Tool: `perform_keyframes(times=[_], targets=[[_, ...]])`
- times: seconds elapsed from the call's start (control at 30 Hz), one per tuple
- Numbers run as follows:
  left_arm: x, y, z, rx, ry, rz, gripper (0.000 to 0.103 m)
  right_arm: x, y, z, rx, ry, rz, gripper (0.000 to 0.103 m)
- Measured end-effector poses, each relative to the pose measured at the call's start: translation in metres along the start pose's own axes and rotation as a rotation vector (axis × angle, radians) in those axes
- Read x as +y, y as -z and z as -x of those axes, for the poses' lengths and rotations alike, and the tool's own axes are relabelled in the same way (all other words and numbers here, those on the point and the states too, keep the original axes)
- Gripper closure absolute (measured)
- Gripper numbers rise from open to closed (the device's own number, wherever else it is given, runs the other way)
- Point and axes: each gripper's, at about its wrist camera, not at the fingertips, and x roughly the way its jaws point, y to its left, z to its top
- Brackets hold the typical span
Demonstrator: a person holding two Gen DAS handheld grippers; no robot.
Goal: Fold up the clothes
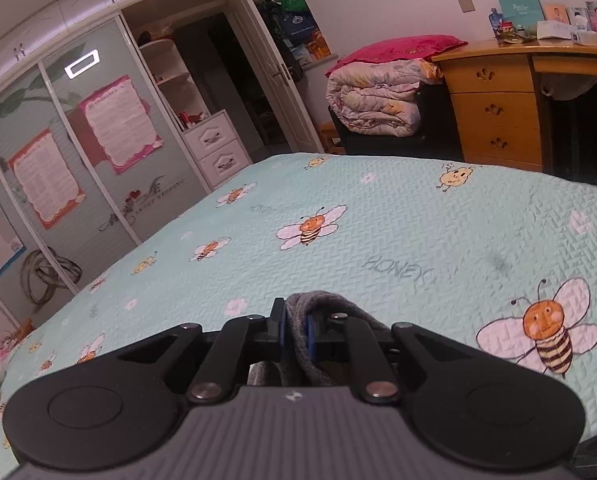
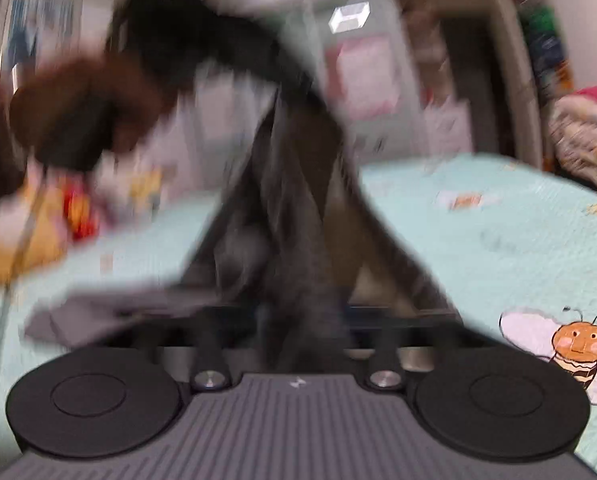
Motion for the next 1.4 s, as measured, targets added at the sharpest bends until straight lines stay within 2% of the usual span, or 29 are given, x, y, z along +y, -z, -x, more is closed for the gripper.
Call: perform_keyframes(times=[0.03,0.07,0.13,0.17,0.2,0.27,0.4,0.53,0.6,0.67,0.7,0.8,0.87,0.97,1.03,1.17,1.2,1.27,1.4], targets=[[-0.001,0.000,-0.008,0.024,0.031,0.002,0.088,-0.008,-0.003,0.000,0.031,-0.058,-0.017,0.098],[-0.006,0.003,-0.019,0.058,0.066,-0.015,0.081,-0.017,-0.005,0.000,0.063,-0.116,-0.034,0.098],[-0.020,0.018,-0.040,0.126,0.134,-0.059,0.071,-0.043,-0.007,0.023,0.022,-0.241,-0.130,0.099],[-0.027,0.026,-0.051,0.158,0.167,-0.080,0.061,-0.058,-0.005,0.036,-0.005,-0.269,-0.182,0.099],[-0.033,0.034,-0.058,0.185,0.187,-0.093,0.055,-0.074,0.000,0.046,-0.006,-0.254,-0.229,0.099],[-0.038,0.049,-0.060,0.208,0.229,-0.082,0.052,-0.099,0.015,0.056,0.041,-0.195,-0.294,0.099],[-0.026,0.076,-0.039,0.196,0.317,0.009,0.044,-0.120,0.045,0.060,0.118,-0.162,-0.379,0.099],[0.011,0.096,-0.027,0.279,0.445,0.226,0.037,-0.117,0.058,0.060,0.169,-0.127,-0.389,0.099],[0.035,0.107,-0.022,0.300,0.474,0.365,0.036,-0.112,0.064,0.062,0.192,-0.106,-0.376,0.099],[0.057,0.119,-0.015,0.305,0.477,0.483,0.035,-0.104,0.067,0.059,0.221,-0.076,-0.358,0.098],[0.066,0.127,-0.009,0.299,0.461,0.520,0.031,-0.099,0.069,0.058,0.241,-0.063,-0.341,0.098],[0.091,0.155,0.007,0.285,0.421,0.614,0.029,-0.087,0.076,0.059,0.278,-0.057,-0.296,0.098],[0.098,0.178,0.018,0.306,0.398,0.612,0.029,-0.080,0.082,0.061,0.294,-0.068,-0.282,0.098],[0.097,0.220,0.034,0.355,0.364,0.585,0.029,-0.078,0.085,0.062,0.307,-0.024,-0.279,0.098],[0.092,0.248,0.043,0.379,0.379,0.596,0.029,-0.079,0.085,0.061,0.302,-0.014,-0.302,0.096],[0.076,0.284,0.048,0.409,0.392,0.603,0.029,-0.076,0.080,0.067,0.279,0.003,-0.346,0.089],[0.073,0.293,0.046,0.430,0.396,0.611,0.029,-0.075,0.077,0.070,0.267,0.007,-0.358,0.086],[0.068,0.304,0.047,0.418,0.397,0.610,0.029,-0.076,0.071,0.077,0.211,0.006,-0.398,0.082],[0.060,0.307,0.054,0.402,0.405,0.561,0.026,-0.083,0.050,0.084,0.075,0.004,-0.450,0.077]])
